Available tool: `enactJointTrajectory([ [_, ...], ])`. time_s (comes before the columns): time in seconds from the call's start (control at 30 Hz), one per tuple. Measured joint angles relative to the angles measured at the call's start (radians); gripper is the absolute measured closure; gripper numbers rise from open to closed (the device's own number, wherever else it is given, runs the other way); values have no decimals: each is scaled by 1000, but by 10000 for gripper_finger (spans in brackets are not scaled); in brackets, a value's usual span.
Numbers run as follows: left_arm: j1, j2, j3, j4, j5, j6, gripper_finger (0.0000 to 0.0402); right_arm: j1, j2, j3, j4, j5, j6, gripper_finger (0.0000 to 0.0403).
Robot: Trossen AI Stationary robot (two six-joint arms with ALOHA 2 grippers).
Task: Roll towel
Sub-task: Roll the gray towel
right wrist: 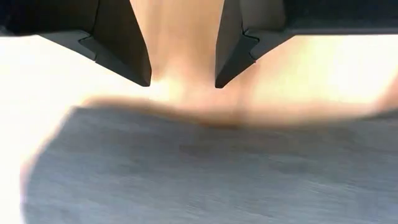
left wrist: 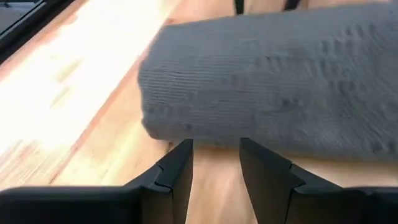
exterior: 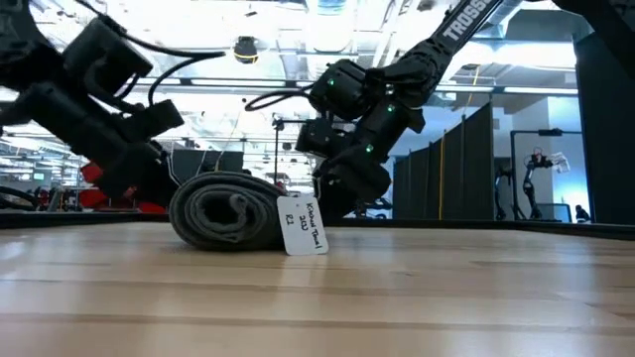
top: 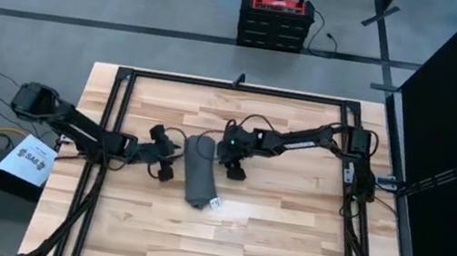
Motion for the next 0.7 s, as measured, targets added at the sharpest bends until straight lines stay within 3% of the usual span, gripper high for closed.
enactJointTrajectory([
  [0.23,110,85,-70,246,189,19,283,-49,-2,0,-18,-41,-49,237],
  [0.47,151,312,45,329,286,105,283,-52,-10,0,-26,-61,-91,237],
  [0.7,194,440,135,359,380,143,283,-64,-105,-2,-294,15,-104,237],
])
